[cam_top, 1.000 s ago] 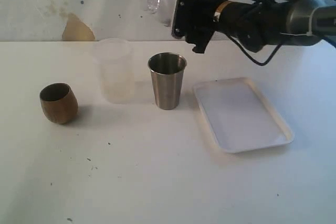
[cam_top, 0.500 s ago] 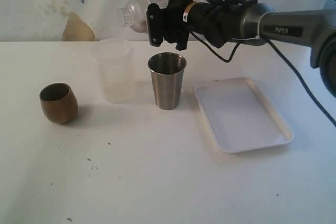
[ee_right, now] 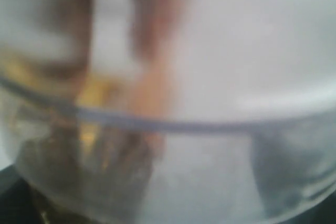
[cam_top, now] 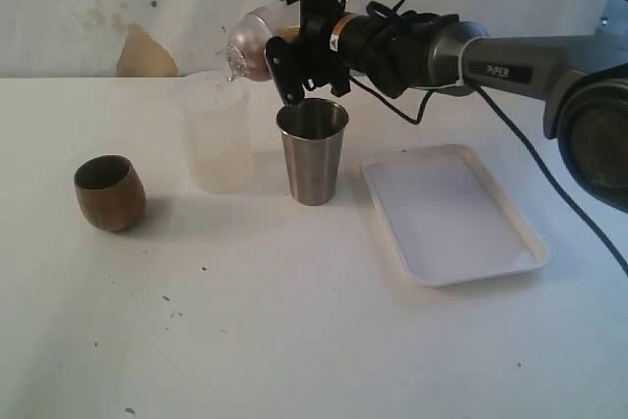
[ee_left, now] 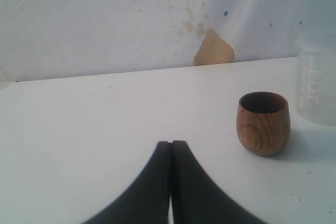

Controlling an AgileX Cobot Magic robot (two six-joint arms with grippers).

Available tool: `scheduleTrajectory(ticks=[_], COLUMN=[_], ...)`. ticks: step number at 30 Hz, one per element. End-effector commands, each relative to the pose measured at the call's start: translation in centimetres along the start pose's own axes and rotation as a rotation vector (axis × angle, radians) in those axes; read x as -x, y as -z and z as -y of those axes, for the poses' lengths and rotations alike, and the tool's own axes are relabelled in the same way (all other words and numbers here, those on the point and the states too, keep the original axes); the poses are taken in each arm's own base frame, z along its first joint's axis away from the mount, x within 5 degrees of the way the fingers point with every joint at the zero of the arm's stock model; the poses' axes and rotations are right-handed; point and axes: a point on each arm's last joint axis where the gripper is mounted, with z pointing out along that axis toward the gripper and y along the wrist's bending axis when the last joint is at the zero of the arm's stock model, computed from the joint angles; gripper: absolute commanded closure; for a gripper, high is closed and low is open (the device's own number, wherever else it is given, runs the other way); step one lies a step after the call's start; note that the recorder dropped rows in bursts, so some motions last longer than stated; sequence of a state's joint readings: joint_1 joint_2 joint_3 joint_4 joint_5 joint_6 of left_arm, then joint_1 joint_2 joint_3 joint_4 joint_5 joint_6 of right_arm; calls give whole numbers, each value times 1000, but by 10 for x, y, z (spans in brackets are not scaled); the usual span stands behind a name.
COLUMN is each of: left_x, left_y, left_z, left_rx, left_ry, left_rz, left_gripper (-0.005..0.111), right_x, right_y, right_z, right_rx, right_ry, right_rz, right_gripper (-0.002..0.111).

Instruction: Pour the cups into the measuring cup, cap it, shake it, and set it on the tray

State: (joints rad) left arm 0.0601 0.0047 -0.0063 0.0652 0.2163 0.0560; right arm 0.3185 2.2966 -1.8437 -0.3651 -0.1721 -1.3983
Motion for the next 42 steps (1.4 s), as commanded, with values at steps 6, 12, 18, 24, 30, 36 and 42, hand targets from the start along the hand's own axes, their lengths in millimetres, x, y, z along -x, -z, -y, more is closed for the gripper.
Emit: scheduleTrajectory(ticks=[6,12,18,24,30,36,42], left_x=[-1,-1,-1,-1,-1,-1,-1], left_y=[0,0,0,0,0,0,0], left_z=[0,0,0,0,0,0,0], left_rx=[3,3,3,3,3,3,3], left_ry=[-6,-6,-6,-6,-6,-6,-6], left_rz=[11,11,11,11,11,11,11], left_gripper=[107,107,107,107,107,107,107], right_x=[-2,-2,-2,-2,-2,-2,-2], right_y=[5,5,5,5,5,5,5], right_z=[26,26,26,26,26,26,26], right_rx=[-148,-149,-149,-149,-149,-150,-150], right_ry=[37,58,58,58,52,48,48], right_rz=[8,5,5,5,4,4,4], right_gripper=[108,108,108,108,108,108,108])
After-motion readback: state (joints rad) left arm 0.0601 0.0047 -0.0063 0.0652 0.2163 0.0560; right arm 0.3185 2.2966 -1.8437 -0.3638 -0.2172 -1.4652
